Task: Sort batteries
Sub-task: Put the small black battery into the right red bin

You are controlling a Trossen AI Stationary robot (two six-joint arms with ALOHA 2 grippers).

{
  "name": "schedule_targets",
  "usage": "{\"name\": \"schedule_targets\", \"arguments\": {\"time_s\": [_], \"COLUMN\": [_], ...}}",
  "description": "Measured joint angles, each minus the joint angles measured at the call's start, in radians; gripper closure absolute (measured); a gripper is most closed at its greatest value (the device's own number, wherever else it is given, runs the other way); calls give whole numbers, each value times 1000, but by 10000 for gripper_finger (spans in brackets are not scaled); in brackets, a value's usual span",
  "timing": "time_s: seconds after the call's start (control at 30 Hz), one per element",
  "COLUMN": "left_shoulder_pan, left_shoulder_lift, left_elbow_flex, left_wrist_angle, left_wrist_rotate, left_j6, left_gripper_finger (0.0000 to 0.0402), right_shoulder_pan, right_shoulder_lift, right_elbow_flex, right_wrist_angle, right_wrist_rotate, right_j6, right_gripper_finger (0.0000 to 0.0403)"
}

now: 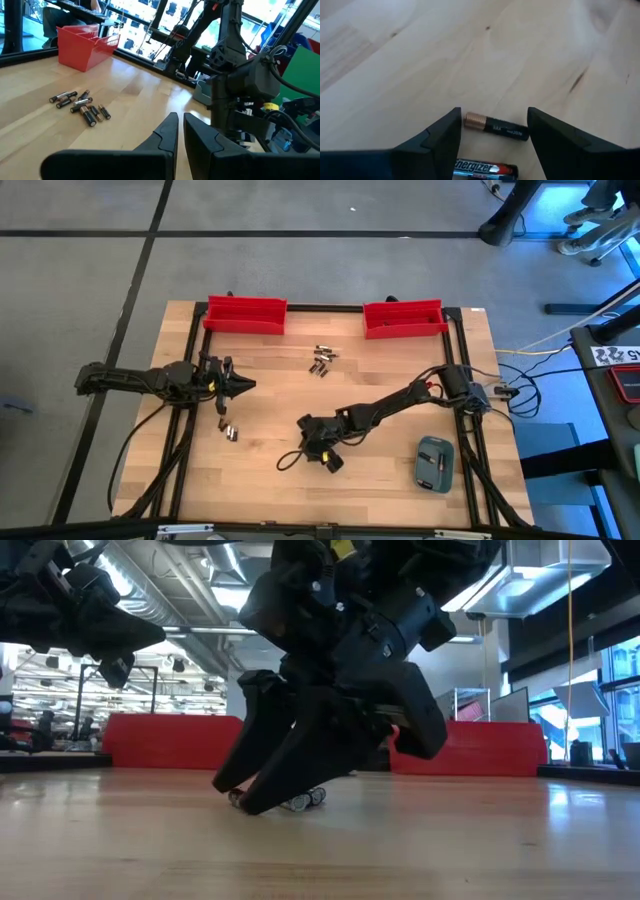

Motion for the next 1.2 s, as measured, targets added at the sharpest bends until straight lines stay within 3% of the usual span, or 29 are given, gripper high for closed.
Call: {"name": "schedule_targets", "arguments": {"time_s": [0.2,0.6,0.93,1.2], "left_shoulder_pan": [0,0,0,0], "left_shoulder_lift": [0,-1,-1,-1], "left_elbow_flex": [0,0,0,0], "left_wrist_angle": [0,0,0,0], "left_wrist_rotate": [0,0,0,0], "left_j6": [0,0,-1,-2], "left_gripper_finger": [382,382,382,382], "right_shoulder_pan": [0,1,0,-2], "right_shoulder_lift": [0,0,3,-5], "right_elbow_flex": [0,0,3,2], "right_wrist_angle": [-3,-1,-35,-68], "right_wrist_rotate": [33,62,96,131], "right_j6": [101,138,190,269], "right_gripper_finger": [176,177,227,233]}}
